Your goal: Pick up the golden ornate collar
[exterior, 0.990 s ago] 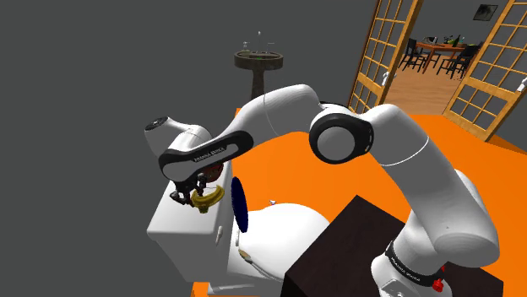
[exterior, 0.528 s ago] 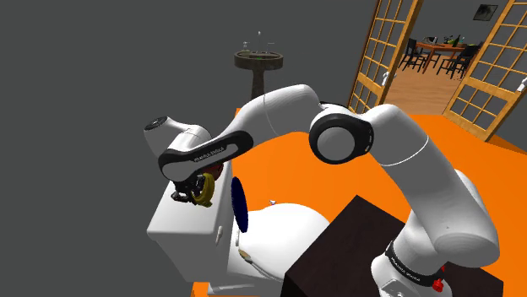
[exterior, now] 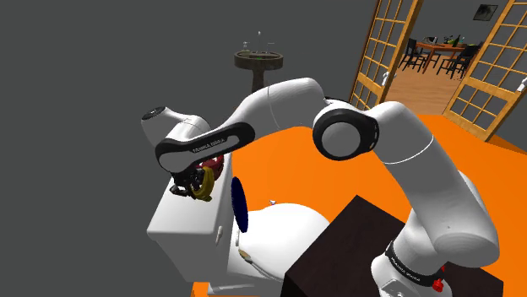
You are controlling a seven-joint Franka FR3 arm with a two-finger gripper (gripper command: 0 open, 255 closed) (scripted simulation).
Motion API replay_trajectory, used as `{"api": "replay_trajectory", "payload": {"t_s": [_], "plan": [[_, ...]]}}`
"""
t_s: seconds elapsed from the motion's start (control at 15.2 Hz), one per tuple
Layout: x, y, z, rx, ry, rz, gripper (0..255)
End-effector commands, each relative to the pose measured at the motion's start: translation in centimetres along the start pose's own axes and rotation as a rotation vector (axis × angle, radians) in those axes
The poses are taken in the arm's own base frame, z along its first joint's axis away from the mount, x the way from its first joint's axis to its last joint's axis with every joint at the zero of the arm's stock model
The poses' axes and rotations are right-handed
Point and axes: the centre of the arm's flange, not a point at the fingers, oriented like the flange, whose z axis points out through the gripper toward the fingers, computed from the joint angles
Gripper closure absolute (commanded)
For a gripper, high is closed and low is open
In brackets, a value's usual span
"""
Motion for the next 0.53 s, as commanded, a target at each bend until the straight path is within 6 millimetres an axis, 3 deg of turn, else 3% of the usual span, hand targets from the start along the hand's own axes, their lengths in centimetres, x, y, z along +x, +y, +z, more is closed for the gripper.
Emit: {"api": "replay_trajectory", "payload": {"t_s": [0.0,0.46], "plan": [[-0.1,0.1,-0.9,0.000,0.000,0.000,255],[-0.5,0.7,-4.6,0.000,0.000,0.000,255]]}}
